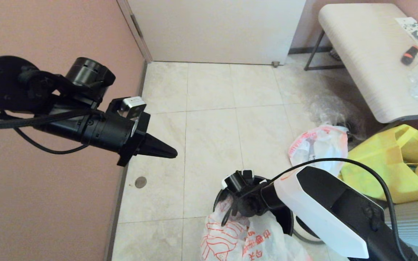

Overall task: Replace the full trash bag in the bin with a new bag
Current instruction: Put the new garbage bag on the trash can

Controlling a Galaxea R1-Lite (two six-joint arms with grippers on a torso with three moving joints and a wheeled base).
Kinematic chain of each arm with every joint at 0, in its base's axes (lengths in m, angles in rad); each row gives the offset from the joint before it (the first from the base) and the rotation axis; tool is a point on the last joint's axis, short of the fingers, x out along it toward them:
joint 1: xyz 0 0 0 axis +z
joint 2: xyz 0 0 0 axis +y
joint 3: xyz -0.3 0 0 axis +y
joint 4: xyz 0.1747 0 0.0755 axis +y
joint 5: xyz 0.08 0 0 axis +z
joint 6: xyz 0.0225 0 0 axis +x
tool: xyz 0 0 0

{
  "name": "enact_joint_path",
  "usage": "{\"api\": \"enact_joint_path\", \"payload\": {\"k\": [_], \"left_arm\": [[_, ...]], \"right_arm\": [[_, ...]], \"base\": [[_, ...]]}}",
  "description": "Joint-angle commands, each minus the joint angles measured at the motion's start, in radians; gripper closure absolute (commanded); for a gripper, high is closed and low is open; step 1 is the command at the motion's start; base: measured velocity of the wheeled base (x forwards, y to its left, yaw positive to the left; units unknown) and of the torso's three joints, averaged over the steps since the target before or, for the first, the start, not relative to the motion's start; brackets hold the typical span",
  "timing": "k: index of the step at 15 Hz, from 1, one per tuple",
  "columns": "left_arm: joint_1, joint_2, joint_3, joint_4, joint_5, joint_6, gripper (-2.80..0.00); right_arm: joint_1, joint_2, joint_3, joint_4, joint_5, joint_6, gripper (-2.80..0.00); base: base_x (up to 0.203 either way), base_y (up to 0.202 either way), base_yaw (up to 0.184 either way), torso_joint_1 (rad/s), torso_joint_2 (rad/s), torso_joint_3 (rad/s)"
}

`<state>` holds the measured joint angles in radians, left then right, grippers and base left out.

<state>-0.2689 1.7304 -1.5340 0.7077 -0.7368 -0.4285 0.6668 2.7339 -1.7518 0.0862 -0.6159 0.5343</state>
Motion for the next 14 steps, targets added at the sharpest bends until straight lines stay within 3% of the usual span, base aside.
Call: {"api": "enact_joint_path", "payload": {"k": [1,7,14], "left_arm": [[0.002,-0.009,0.000,0.001,-0.004,-0.003,0.00],[0.004,-0.005,0.000,-0.002,-0.004,-0.003,0.00],[0.000,-0.005,0.002,-0.002,-0.004,-0.003,0.00]], "right_arm": [[0.018,-0.057,0.086,-0.049,-0.011,0.006,0.00],[0.059,-0.193,0.341,-0.276,-0.041,-0.005,0.00],[0.111,-0.266,0.494,-0.347,-0.041,-0.017,0.00]], "base": [[0.000,0.000,0.000,0.000,0.00,0.000],[0.000,0.000,0.000,0.000,0.00,0.000],[0.000,0.000,0.000,0.000,0.00,0.000]]}}
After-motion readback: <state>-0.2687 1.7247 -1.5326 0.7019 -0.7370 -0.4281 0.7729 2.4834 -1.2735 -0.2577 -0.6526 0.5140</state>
